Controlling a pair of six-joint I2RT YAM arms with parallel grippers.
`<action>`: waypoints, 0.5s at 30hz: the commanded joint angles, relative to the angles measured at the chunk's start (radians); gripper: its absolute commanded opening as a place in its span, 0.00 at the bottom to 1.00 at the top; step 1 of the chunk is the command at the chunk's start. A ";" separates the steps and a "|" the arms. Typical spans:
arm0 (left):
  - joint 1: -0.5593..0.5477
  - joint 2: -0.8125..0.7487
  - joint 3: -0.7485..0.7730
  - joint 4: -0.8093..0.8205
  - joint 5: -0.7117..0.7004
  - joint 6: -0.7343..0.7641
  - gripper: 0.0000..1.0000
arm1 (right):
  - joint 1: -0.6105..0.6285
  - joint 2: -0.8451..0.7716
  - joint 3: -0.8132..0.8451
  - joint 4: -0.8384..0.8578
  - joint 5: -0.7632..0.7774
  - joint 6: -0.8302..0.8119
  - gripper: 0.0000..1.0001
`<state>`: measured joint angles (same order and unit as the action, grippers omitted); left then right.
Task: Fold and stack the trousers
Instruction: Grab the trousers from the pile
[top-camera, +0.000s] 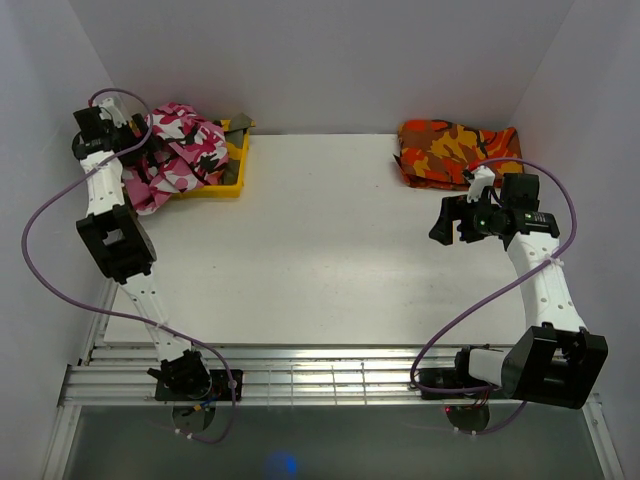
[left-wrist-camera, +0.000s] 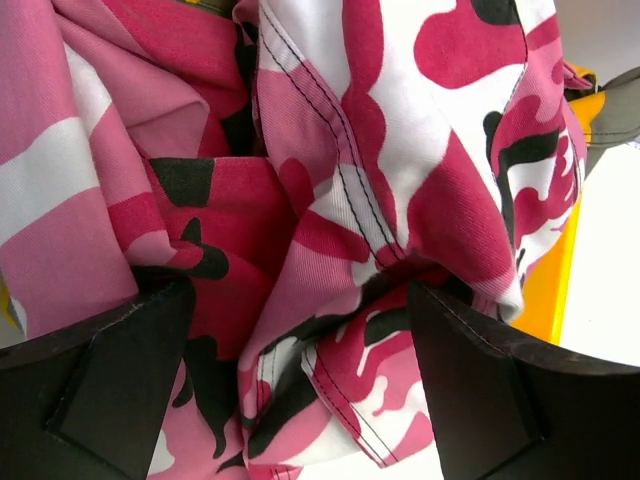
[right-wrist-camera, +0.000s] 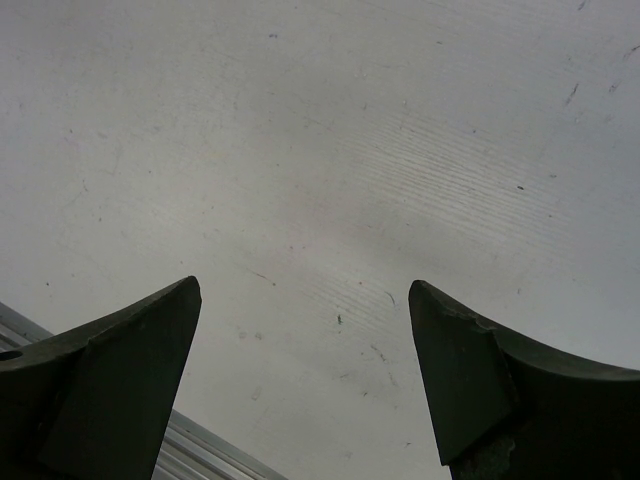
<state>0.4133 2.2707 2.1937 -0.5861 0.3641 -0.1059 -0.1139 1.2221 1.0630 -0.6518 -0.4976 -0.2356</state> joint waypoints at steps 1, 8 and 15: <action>0.005 0.001 0.008 0.055 -0.014 0.003 0.98 | -0.003 -0.004 0.006 0.024 -0.013 0.007 0.90; -0.016 0.073 0.044 0.092 0.044 -0.003 0.89 | -0.003 0.022 0.023 0.024 -0.010 0.007 0.90; -0.047 0.119 0.100 0.115 0.136 -0.040 0.45 | -0.003 0.030 0.051 0.009 -0.001 0.007 0.90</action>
<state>0.3981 2.3898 2.2440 -0.4881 0.4038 -0.1219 -0.1139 1.2587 1.0641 -0.6514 -0.4965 -0.2356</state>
